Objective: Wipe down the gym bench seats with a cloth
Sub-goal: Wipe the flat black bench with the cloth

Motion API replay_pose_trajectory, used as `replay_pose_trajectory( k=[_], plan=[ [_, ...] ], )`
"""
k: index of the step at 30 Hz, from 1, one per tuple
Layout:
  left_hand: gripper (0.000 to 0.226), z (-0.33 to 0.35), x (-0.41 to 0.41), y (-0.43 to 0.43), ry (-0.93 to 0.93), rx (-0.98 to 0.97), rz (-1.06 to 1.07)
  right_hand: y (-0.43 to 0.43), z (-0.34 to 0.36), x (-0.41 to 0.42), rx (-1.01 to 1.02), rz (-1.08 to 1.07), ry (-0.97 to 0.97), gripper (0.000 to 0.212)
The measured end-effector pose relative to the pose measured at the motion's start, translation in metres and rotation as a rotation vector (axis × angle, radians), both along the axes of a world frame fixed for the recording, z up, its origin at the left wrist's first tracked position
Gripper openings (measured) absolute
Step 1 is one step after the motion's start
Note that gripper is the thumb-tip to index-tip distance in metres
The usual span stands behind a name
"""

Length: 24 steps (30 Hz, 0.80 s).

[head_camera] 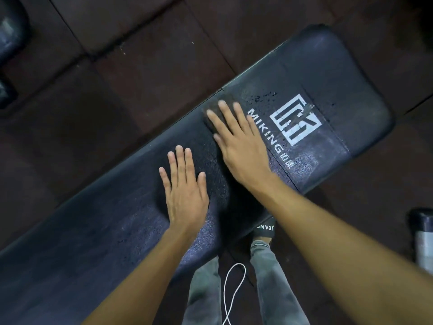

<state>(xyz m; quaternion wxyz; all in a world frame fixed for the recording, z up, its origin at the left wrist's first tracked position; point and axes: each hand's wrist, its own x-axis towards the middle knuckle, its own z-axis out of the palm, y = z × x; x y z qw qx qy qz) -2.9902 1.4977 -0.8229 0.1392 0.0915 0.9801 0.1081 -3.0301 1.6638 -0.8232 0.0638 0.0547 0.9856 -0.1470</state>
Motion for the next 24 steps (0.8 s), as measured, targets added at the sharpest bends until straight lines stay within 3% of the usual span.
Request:
replay_pose_trajectory(
  k=[6,10,12,16,18,21,24],
  plan=[
    [0.059,0.005,0.000,0.016,-0.006,-0.001,0.086,0.022,0.012,0.114,0.010,-0.106,-0.066,0.055],
    [0.057,0.010,-0.001,0.041,0.006,0.053,0.015,0.026,0.009,0.126,-0.026,-0.117,-0.062,0.054],
    [0.056,0.011,-0.002,0.055,0.017,0.073,0.001,0.028,0.009,0.121,-0.120,-0.159,-0.002,0.050],
    [0.056,0.011,-0.006,0.070,0.013,0.091,0.006,0.036,0.025,0.114,-0.498,-0.309,0.144,0.047],
    [0.055,0.012,-0.008,0.074,0.013,0.091,-0.011,0.046,0.039,0.105,-0.569,-0.350,0.186,0.048],
    [0.055,0.011,-0.016,0.079,0.028,0.091,-0.017,0.071,0.044,0.083,-0.466,-0.323,0.244,0.051],
    [0.056,0.008,-0.027,0.087,0.048,0.075,-0.022,0.090,0.027,0.051,-0.292,-0.180,0.148,0.049]
  ],
)
